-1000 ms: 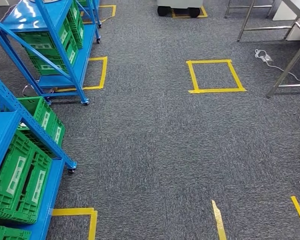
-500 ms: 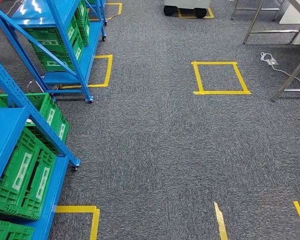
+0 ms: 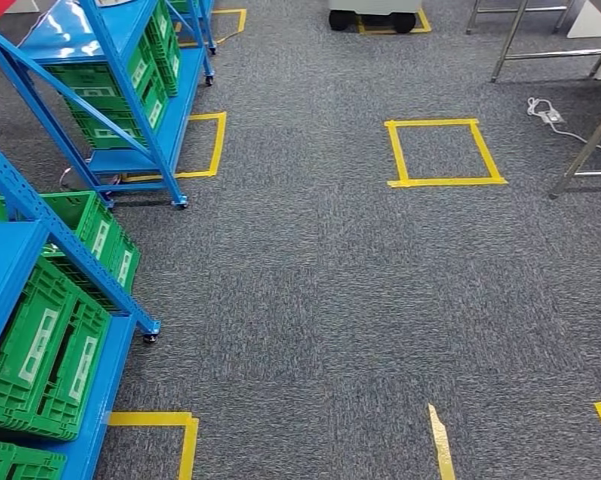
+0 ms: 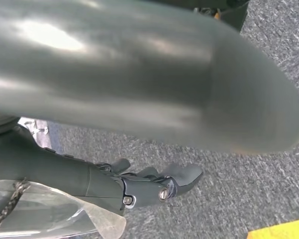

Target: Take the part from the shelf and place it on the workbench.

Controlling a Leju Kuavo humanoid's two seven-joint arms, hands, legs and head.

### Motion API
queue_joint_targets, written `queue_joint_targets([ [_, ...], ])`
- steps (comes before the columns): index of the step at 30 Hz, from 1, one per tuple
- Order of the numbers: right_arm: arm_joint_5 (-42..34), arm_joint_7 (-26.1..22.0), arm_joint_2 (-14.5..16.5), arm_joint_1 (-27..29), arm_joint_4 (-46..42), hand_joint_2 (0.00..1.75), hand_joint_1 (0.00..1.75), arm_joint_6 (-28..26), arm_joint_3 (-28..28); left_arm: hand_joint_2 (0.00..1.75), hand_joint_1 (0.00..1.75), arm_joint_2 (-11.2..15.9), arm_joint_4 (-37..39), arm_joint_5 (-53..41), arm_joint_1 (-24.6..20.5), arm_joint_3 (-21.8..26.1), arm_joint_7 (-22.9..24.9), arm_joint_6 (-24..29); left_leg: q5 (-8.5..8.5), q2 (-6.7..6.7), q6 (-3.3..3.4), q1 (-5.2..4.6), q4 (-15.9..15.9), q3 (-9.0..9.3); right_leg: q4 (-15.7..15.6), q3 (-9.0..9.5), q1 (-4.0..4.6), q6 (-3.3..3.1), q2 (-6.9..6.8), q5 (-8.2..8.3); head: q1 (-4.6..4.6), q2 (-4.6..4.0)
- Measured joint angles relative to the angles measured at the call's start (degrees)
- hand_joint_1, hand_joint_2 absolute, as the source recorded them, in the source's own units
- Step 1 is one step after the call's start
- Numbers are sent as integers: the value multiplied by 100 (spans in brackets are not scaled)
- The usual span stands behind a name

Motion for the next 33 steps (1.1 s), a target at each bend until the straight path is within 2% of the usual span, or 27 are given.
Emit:
queue_joint_targets([
  [3, -1, -1, -2, 2, 0, 0, 0, 1, 0, 0, 0, -2, 2, 21, 1, 1, -20, -1, -8, 0, -163, 24, -5, -1, 16, -7, 16, -18, -4, -7, 3, 1],
  [5, -1, -3, -2, 2, 0, 0, 0, 1, 1, 0, 0, -2, 4, 30, 1, 2, -33, -1, -14, 0, -221, 31, -5, -3, 24, -10, 19, -21, -4, -9, 4, 1],
  [20, -1, -8, -2, 3, 0, 0, 0, 22, 49, 0, 0, 0, 5, 94, 10, 9, -70, -5, -23, 0, -222, -5, 17, -11, 23, -7, -20, -12, -4, -3, 4, 1],
  [22, -1, -8, 1, 3, -1, 0, 0, 22, 50, 0, 0, 4, 5, 94, 11, 9, -70, 10, -32, 0, -190, -20, 29, -17, -23, 5, -49, 31, -7, 20, 2, 0],
  [24, -2, -8, 1, 3, -2, 0, 0, 22, 51, 0, 0, 4, 4, 94, 11, 9, -70, 26, 32, 8, -85, -25, -120, 54, -119, 50, -64, 99, -13, 56, -16, 0],
  [26, -1, -14, -2, 0, -1, 0, 0, 22, 53, 0, 0, -2, 4, 94, 12, 10, -70, 43, 171, 22, 25, 7, -410, 205, 21, -13, -44, 127, -17, -63, -7, 0],
  [27, -1, -16, -4, -2, -1, 0, 0, 22, 54, 0, 0, -5, 4, 94, 13, 10, -70, 50, 220, 30, 42, 30, -503, 259, 293, -151, -48, 136, -17, -214, 14, -1],
  [29, 0, -19, -8, -1, -1, 0, 0, 22, 55, 0, 0, -12, 5, 95, 21, 11, -70, 56, 229, 34, 32, 43, -532, 270, 1050, -545, -87, 192, -16, -544, 37, 0],
  [30, 0, -18, -11, 5, 0, 0, 0, 22, 55, 0, 0, -16, 5, 96, 27, 11, -70, 56, 212, 35, 7, 51, -518, 268, 1321, -697, -116, 229, -18, -610, 40, 0],
  [31, -1, -17, -15, 12, 0, 0, 0, 22, 56, 0, 0, -18, 5, 96, 32, 11, -70, 56, 189, 33, -28, 68, -495, 269, 1381, -746, -149, 270, -21, -557, 39, 1],
  [32, -1, -17, -18, 17, 0, 0, 0, 22, 57, 0, 0, -19, 5, 96, 34, 11, -70, 56, 157, 27, -76, 95, -455, 270, 1206, -678, -187, 317, -23, -397, 39, 1],
  [33, -1, -17, -21, 18, 0, 0, 0, 22, 59, 0, 0, -21, 5, 96, 34, 11, -70, 56, 110, 18, -140, 129, -389, 266, 853, -513, -236, 376, -24, -182, 42, 1],
])
